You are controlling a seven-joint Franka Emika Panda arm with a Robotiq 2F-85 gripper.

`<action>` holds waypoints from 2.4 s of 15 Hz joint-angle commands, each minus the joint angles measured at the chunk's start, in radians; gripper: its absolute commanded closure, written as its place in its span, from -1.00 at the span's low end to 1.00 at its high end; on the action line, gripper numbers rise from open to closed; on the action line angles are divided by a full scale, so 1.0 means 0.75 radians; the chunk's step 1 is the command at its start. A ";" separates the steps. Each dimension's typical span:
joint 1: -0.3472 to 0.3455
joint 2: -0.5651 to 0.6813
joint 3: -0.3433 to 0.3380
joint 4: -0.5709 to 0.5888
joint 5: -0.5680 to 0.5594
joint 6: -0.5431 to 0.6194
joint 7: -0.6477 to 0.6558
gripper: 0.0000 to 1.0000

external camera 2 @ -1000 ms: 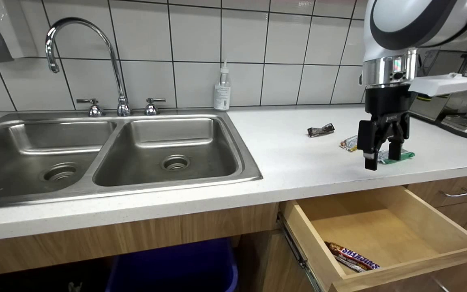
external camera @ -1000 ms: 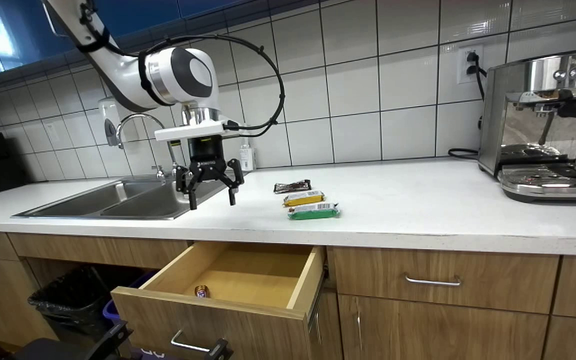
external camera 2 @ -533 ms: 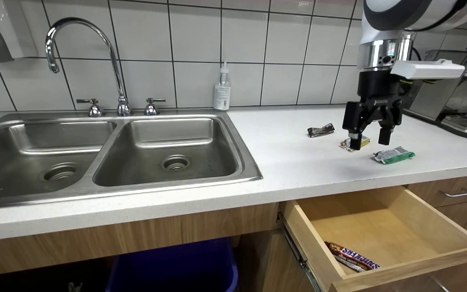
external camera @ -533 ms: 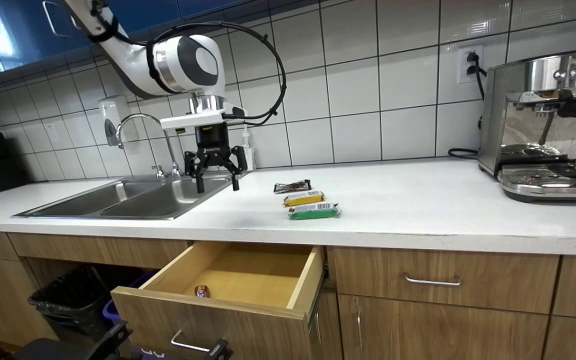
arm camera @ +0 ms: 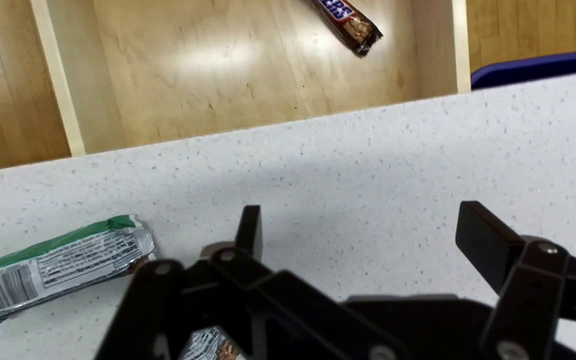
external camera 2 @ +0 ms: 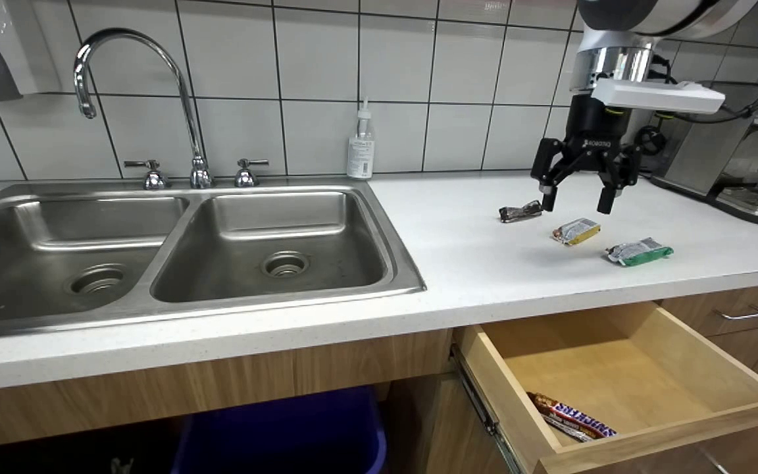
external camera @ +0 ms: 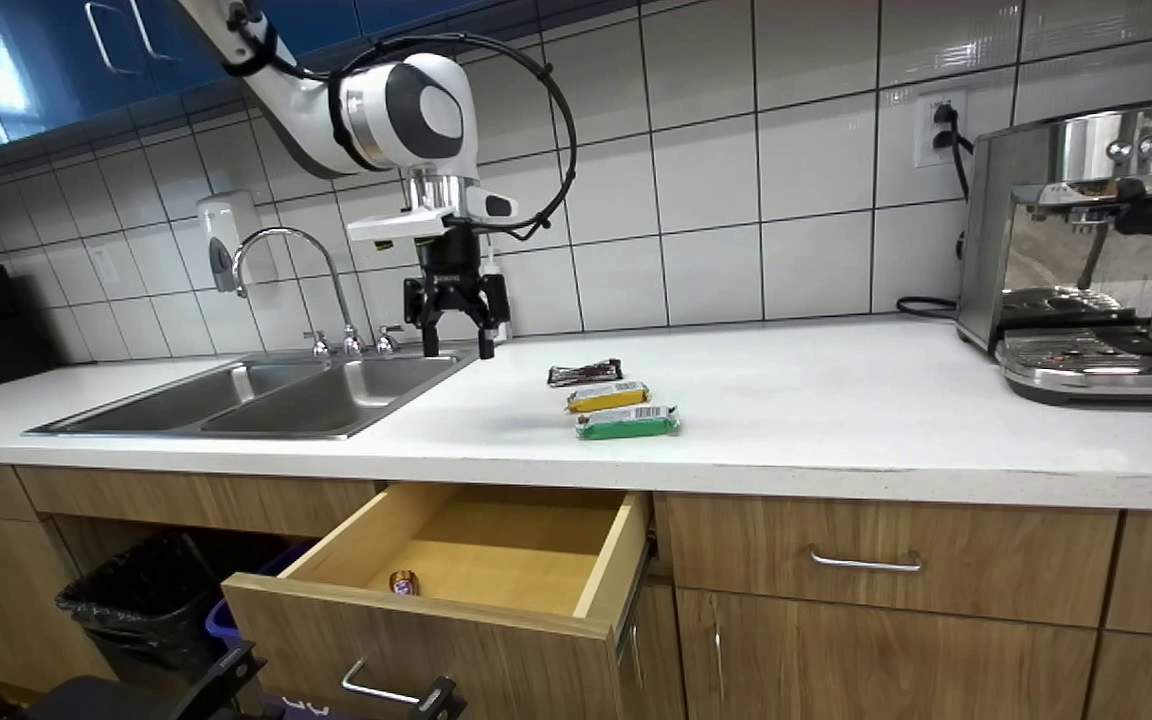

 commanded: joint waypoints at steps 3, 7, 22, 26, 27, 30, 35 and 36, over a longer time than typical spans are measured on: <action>-0.010 0.129 -0.024 0.206 0.081 -0.043 0.250 -1.00; -0.007 0.200 -0.047 0.313 0.113 -0.039 0.408 -1.00; 0.001 0.504 -0.145 0.710 0.122 0.004 0.984 -1.00; -0.003 0.587 -0.160 0.810 0.119 0.006 1.120 -1.00; -0.002 0.609 -0.165 0.835 0.115 0.009 1.152 -1.00; -0.001 0.669 -0.178 0.902 0.103 0.016 1.238 -1.00; -0.004 0.760 -0.187 1.006 0.092 0.002 1.325 -1.00; -0.006 0.776 -0.184 1.023 0.095 0.002 1.334 -1.00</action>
